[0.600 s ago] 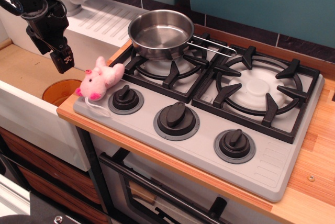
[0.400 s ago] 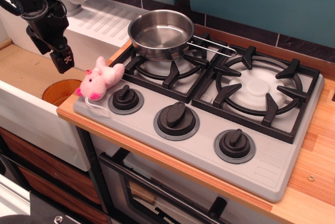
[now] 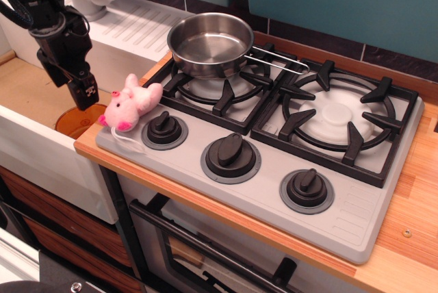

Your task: Put stuffedpig in pan

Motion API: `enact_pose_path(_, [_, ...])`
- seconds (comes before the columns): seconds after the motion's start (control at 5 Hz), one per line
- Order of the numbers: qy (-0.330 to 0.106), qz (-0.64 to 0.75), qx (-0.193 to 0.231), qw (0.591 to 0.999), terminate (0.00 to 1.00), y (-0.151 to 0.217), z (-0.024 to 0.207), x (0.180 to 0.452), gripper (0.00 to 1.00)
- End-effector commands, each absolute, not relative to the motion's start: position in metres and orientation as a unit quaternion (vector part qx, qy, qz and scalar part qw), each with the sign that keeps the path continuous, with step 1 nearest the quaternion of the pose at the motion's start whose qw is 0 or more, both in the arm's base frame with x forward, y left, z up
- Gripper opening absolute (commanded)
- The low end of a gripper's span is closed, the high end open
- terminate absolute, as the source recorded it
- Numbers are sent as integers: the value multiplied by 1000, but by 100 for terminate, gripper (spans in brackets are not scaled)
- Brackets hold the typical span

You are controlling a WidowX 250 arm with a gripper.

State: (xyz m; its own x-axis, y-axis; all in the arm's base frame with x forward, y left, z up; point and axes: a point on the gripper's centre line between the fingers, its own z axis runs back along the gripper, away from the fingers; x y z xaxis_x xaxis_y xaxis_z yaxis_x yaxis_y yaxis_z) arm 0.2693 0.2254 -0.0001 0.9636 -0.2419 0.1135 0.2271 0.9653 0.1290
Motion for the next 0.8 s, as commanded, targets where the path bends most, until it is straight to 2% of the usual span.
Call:
enact_pose_path(0.0, [-77,-110,90,987,0,216,70,262,100])
enact_pose_path(0.2, [-64,-107,91,988,0,207,92,257,100])
enact_pose_path(0.4, [-60,-94,68,991,0,191,103,251,100])
enact_pose_path(0.6, [-66,-75,22,995,0,174,103,246,100])
